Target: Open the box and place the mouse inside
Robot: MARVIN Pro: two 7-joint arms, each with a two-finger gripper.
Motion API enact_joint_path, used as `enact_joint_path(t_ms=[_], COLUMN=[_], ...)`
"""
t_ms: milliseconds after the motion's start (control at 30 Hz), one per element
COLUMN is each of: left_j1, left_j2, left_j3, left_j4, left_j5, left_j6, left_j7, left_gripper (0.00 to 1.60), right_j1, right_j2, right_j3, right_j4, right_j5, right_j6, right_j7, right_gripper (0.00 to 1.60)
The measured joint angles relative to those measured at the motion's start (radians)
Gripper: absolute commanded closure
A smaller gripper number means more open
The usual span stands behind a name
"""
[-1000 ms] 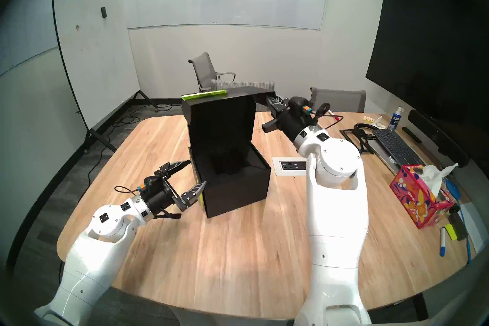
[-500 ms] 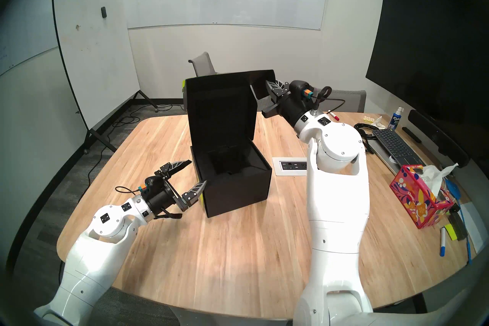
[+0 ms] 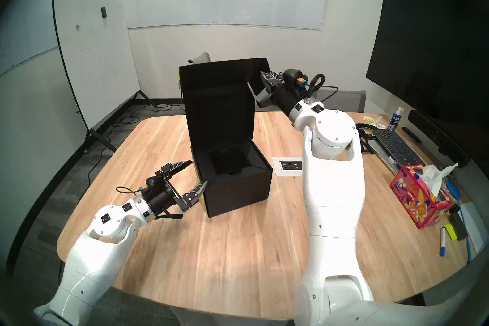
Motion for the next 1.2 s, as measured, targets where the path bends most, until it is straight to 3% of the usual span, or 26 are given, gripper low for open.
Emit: enact_joint_path(t_ms=[767,1200], left_j1=[-0.011,-0.014], left_j2=[0.004,0.005], left_j3=[0.015,0.020], left_j4=[0.006,0.008], left_j5=[-0.002,-0.005], left_j6=[-0.001,-0.001], left_j7=[-0.008,-0.012], left_gripper=[0.00,0.06], right_j1=[0.163,0.255], right_j2=[-0.023,-0.041], right_j3=[-0.050,-0.076], right_j4=[0.220,0.408], right_j5=[-0.074,-0.119], right_j6=[-0.002,-0.024], right_j7=[-0.051,-0.101], right_gripper=[1.60,1.60])
